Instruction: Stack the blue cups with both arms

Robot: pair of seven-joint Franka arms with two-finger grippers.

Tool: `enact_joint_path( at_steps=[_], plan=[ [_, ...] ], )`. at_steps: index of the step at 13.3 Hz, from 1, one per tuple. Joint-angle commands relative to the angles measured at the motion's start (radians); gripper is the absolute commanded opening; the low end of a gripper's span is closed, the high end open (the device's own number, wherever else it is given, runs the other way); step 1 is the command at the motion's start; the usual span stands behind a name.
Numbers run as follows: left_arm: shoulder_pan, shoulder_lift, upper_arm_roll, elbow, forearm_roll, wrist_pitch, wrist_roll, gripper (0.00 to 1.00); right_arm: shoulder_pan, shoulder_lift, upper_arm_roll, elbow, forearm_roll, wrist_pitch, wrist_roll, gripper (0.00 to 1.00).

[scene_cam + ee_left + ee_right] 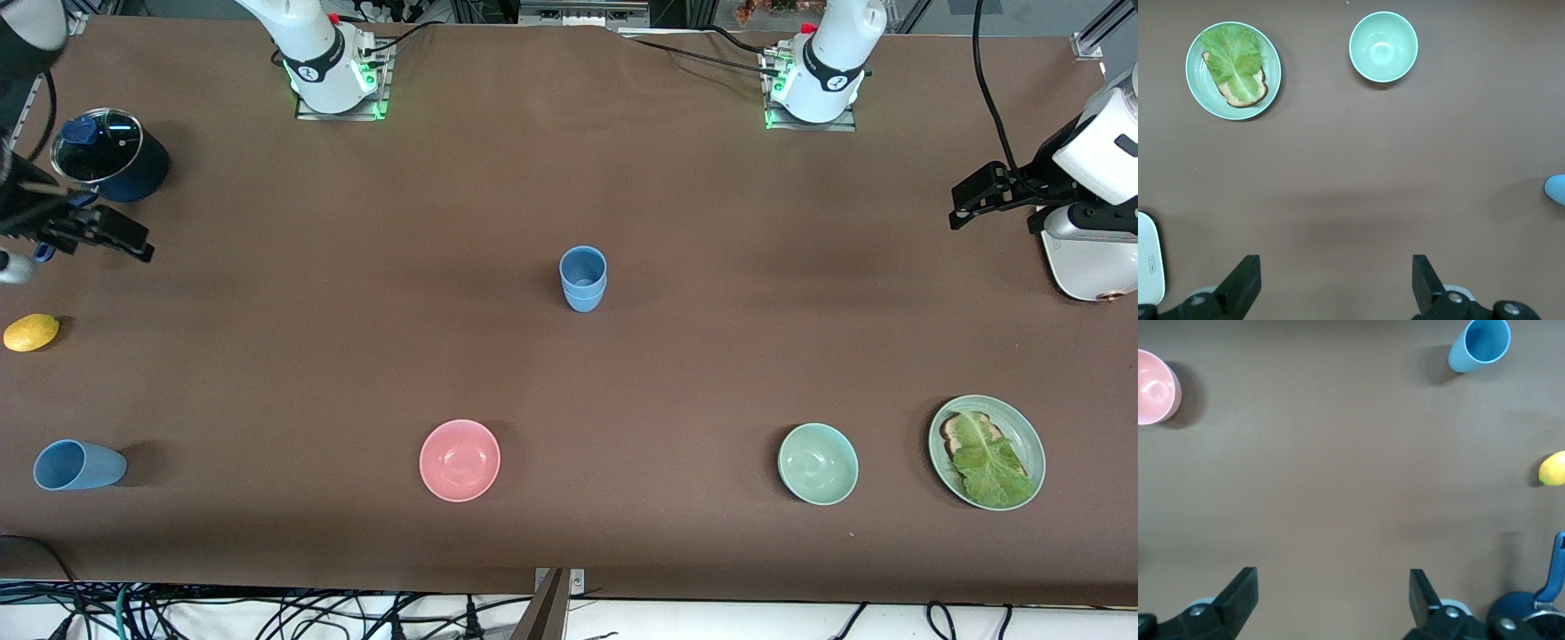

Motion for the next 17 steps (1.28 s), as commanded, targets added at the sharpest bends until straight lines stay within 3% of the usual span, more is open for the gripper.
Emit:
enact_joint_path(
  at_steps=[1,2,6,17],
  plan=[
    [0.001,0.008,0.001,0.021,-0.017,-0.017,-0.008,1.0,-0.032,-0.028,0.022,-0.022,0.023,-0.009,-0.021,1.0],
    [0.003,0.01,0.003,0.021,-0.015,-0.017,-0.009,1.0,-0.035,-0.028,0.018,-0.011,0.063,-0.018,-0.023,1.0],
    [0.013,0.016,0.006,0.026,-0.008,-0.017,-0.004,1.0,-0.044,-0.03,0.016,-0.025,0.054,-0.113,-0.02,1.0],
    [0.018,0.013,0.009,0.038,-0.005,-0.02,-0.006,1.0,-0.042,-0.025,0.016,-0.043,0.051,-0.076,-0.018,1.0]
  ],
)
